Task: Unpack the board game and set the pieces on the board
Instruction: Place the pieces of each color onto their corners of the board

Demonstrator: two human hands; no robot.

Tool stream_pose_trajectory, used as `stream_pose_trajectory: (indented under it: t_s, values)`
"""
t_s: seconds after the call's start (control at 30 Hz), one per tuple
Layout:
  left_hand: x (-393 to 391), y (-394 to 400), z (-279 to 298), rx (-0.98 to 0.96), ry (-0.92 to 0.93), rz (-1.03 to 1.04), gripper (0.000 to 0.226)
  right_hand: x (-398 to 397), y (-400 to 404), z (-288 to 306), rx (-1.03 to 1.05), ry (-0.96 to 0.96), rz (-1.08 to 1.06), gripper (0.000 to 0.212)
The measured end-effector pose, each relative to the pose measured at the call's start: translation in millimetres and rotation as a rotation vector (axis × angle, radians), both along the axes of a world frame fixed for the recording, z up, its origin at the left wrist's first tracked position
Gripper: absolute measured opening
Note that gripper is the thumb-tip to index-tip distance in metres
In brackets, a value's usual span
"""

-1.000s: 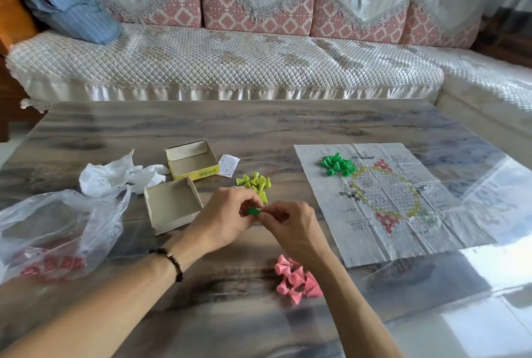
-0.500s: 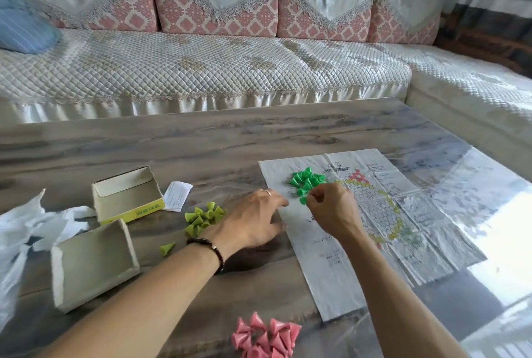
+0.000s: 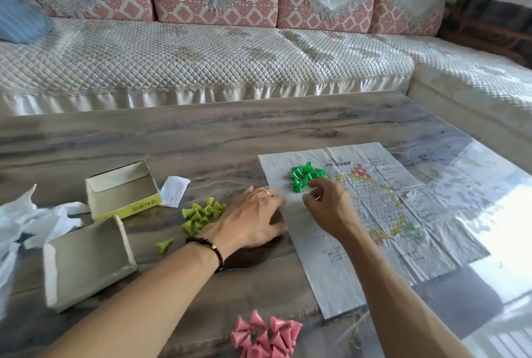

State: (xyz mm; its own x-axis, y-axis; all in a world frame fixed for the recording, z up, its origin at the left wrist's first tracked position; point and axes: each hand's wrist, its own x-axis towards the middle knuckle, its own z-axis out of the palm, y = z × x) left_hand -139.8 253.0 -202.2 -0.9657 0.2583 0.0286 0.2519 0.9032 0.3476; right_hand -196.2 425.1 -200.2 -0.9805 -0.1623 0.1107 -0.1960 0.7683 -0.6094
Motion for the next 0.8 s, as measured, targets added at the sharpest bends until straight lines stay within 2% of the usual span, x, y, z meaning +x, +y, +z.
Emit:
stream_pose_trajectory:
  t_s: [0.1,0.27,0.33,0.4,0.5,0.53,0.6,0.67,0.73,0.8]
  values:
    - [26,-6,4,0.104,0.027,-0.018,0.05,38,6,3,-0.015,0.056,0.03,0.025]
    - [84,-15,-8,0.243,0.06,-0.039,0.04,111,12,-6,-0.047,0.019,0.117,0.019]
    - [105,-19,-13,0.274,0.029,-0.037,0.046,134,14,-8,-0.049,0.007,0.12,0.02]
    - [125,-20,-17,0.327,0.013,-0.035,0.059,156,15,-9,-0.055,0.0,0.125,0.022]
    - [152,-25,-16,0.41,-0.053,-0.033,0.05,190,18,-10,-0.083,0.021,0.158,0.032]
    - [159,-27,-17,0.42,-0.095,-0.055,0.055,201,18,-12,-0.067,0.023,0.182,0.04]
    - [170,-30,-18,0.377,-0.16,-0.119,0.075,217,20,-16,0.0,0.035,0.247,0.056]
    - [174,-26,-21,0.255,-0.106,-0.185,0.088,224,20,-21,0.058,0.064,0.279,0.066]
    - [173,-19,-27,0.156,-0.042,-0.199,0.092,224,20,-24,0.097,0.086,0.274,0.069]
    - [169,-14,-31,0.149,0.006,-0.171,0.085,221,19,-26,0.123,0.097,0.263,0.066]
